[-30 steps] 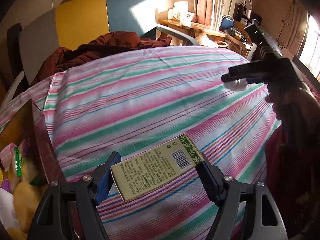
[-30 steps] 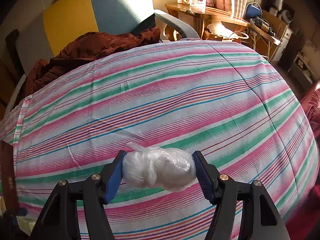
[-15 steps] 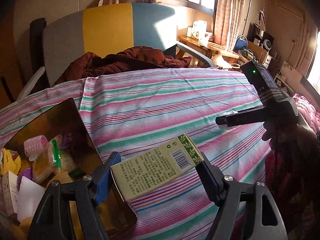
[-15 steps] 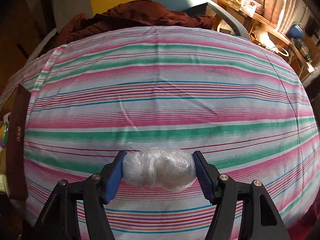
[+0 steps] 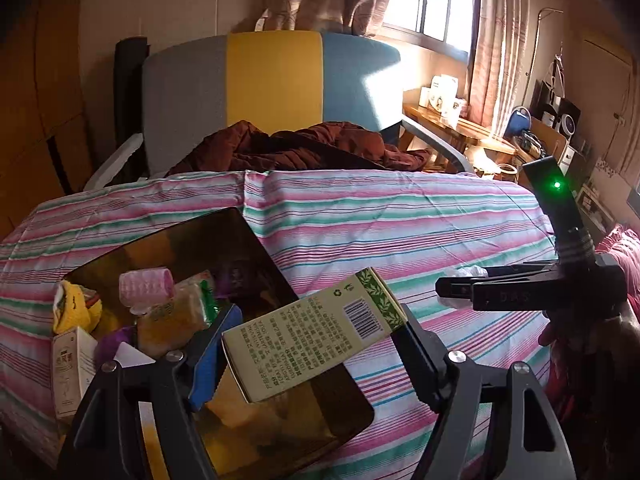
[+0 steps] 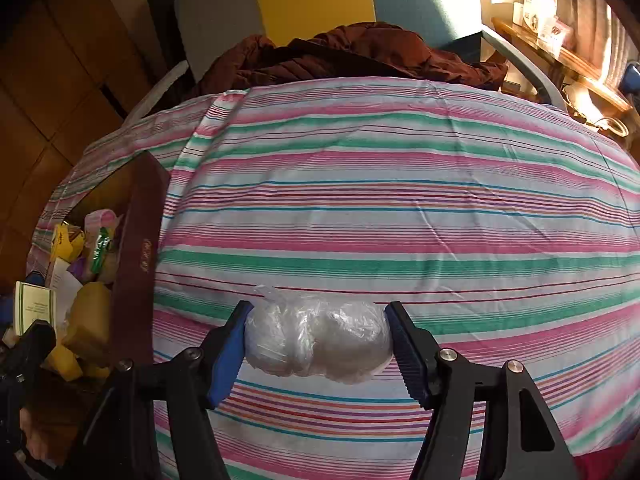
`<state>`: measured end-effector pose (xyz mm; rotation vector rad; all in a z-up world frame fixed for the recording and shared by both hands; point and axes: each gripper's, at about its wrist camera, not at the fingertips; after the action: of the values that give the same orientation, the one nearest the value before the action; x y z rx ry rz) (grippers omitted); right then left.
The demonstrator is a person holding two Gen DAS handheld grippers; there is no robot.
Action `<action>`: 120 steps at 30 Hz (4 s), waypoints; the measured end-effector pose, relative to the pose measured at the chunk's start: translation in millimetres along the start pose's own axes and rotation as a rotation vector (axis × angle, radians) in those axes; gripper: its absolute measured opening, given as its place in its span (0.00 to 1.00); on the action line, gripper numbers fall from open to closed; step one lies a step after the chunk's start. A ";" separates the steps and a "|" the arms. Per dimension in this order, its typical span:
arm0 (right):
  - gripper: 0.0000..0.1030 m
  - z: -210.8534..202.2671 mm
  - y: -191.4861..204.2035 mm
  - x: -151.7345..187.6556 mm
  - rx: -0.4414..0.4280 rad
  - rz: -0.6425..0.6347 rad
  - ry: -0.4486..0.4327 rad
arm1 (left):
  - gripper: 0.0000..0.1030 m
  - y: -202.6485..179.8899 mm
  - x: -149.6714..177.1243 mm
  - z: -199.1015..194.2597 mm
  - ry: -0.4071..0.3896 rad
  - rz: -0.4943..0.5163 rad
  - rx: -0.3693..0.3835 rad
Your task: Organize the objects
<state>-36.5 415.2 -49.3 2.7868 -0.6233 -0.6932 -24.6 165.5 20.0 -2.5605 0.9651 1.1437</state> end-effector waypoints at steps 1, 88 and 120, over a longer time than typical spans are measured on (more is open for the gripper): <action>0.65 -2.7 5.4 1.6 -0.013 -0.001 -0.005 | 0.75 3.5 1.4 -1.9 -0.001 -0.006 -0.008; 1.00 -8.8 181.9 82.3 -0.062 -0.291 -0.164 | 0.85 121.1 73.9 -37.3 0.067 -0.309 -0.268; 1.00 -36.3 182.3 95.7 -0.046 -0.224 -0.272 | 0.76 92.1 77.7 -74.1 0.020 -0.299 -0.410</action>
<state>-6.2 213.5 -3.1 2.7676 -0.3351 -1.1304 1.0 26.5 24.4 -2.9001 0.3521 1.3373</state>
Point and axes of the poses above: each gripper's, at about its wrist camera, not at the fingertips, and z roughly the way its jaws point, y to its left, x to its underside, and after that the axes turned 13 degrees about z, right-handed
